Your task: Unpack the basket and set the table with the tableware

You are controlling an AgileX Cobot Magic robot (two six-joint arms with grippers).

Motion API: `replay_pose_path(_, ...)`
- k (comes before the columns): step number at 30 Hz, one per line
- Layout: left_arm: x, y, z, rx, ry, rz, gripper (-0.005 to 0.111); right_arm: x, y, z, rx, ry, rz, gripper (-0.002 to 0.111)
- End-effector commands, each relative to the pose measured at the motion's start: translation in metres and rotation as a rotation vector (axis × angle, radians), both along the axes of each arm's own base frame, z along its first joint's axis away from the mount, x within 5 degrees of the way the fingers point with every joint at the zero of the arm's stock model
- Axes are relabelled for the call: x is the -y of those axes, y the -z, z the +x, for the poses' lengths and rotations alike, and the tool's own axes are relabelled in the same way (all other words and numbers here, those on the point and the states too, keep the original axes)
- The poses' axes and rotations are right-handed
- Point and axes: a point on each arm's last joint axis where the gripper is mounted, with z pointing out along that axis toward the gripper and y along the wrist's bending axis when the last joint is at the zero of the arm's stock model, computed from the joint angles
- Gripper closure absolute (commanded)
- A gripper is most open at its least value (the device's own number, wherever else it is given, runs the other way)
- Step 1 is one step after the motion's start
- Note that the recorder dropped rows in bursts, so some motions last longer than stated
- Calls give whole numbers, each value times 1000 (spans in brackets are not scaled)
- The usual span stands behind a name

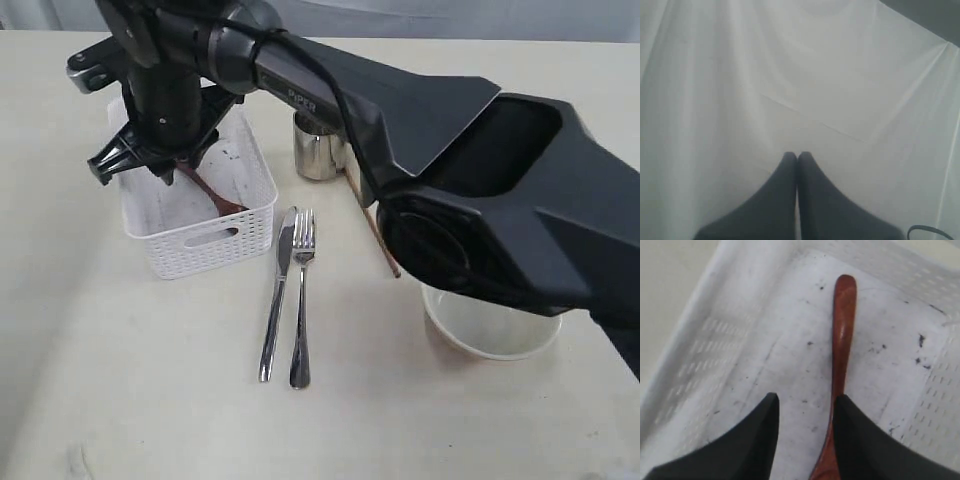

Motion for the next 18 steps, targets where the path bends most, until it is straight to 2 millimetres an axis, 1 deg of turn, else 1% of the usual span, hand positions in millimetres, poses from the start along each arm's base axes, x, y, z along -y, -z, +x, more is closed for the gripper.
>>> replay_pose_path(1,0,2,-1,-5,3,-3,107,10,-2,13,-5,63,13,73)
replay_pose_path(4,0,2,-1,-5,3,-3,107,11,-2,14,-46,77,45,73)
replay_pose_path(6,0,2,-1,-5,3,-3,107,8,-2,10,-81,75,73,73)
replay_pose_path(10,0,2,-1,-5,3,-3,107,-9,-1,-10,-156,22,126,73)
replay_pose_path(15,0,2,-1,-5,3,-3,107,-25,-2,-33,-166,-32,127,73)
replay_pose_path(18,0,2,-1,-5,3,-3,107,-36,-3,-49,-235,-53,174,73)
